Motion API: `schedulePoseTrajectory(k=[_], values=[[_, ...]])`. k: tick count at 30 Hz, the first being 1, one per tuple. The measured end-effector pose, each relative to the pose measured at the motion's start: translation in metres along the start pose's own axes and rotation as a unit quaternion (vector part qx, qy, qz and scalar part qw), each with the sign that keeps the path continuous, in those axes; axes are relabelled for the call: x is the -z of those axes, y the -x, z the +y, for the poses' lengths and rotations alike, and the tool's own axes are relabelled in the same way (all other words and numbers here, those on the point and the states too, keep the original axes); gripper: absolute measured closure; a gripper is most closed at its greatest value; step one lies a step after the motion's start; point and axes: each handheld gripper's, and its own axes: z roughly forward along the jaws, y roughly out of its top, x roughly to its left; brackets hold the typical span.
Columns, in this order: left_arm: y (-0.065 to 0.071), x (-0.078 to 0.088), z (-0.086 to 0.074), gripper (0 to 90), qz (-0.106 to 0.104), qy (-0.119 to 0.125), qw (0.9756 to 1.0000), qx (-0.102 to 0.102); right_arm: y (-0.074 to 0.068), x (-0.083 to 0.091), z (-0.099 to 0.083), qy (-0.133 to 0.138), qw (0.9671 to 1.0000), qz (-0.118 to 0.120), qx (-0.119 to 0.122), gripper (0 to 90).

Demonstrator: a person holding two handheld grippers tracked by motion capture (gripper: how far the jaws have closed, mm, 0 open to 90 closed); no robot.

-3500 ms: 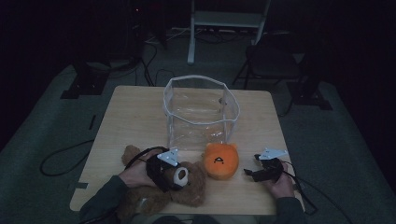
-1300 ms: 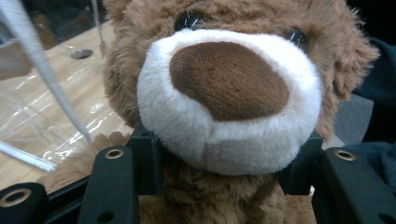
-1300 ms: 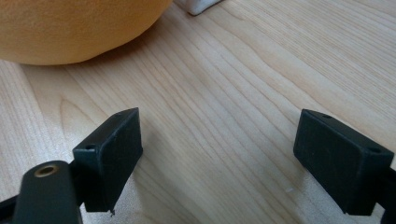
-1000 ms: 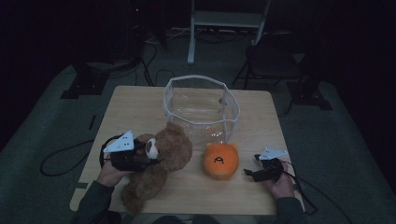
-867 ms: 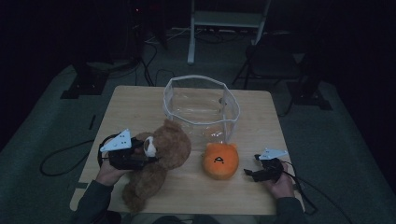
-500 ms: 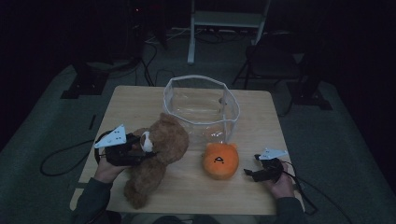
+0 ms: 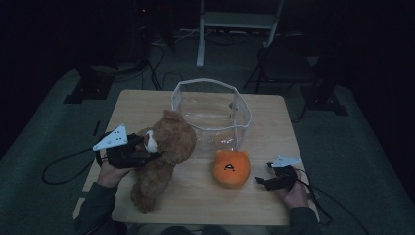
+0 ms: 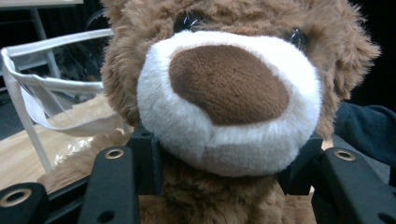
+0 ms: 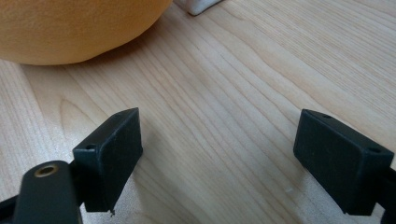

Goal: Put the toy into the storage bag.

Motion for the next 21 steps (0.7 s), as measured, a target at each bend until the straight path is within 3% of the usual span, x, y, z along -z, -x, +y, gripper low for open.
schedulePoseTrajectory(k=[21], values=[[-0.006, 0.010, 0.024, 45.4, 0.035, 0.018, 0.9992, -0.001, 0.000, 0.000, 0.000, 0.000, 1.0000, 0.000, 0.000, 14.6]])
